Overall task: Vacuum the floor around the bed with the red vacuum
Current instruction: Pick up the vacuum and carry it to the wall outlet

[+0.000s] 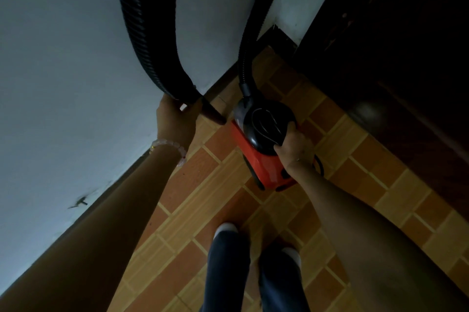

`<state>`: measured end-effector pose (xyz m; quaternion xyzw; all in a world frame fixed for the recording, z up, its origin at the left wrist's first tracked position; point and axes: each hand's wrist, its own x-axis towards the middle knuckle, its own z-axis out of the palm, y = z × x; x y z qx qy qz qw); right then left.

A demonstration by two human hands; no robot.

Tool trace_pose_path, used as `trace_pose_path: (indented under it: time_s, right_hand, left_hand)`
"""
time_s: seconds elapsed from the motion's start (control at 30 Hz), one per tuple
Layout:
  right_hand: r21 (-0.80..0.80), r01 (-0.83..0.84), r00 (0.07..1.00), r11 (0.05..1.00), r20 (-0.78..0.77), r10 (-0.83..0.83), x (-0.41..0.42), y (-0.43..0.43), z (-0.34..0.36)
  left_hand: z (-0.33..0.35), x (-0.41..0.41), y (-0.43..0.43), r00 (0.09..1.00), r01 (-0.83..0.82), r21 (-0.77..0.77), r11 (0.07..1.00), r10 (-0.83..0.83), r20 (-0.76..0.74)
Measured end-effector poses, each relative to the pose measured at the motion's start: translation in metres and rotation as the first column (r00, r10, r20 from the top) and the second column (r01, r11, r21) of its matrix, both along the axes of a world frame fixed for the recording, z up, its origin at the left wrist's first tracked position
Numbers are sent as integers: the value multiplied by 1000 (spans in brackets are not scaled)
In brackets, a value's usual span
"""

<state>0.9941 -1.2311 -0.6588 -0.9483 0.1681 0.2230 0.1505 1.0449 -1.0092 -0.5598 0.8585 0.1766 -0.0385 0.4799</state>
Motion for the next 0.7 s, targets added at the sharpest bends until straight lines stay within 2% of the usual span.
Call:
trace_pose_path:
  time_s: [0.17,0.33,0.53,0.7]
  right_hand:
    - [74,66,998,995,-7,-66,-20,-5,32]
    - [148,95,995,984,-46,-89,-55,-18,76]
    - [105,52,996,993,-79,-44,-108,-26,223]
    - [146,-35,999,989,23,32,-135,-29,314]
  left_hand:
    - [31,-21,7,997,-46,-42,998,44,-56]
    - [96,-45,-5,996,-28,-98,995,19,-92]
    - [206,-103,-10,991,-56,-64,996,47,-126]
    - [303,-163,-14,993,-107,-102,989,101,-58]
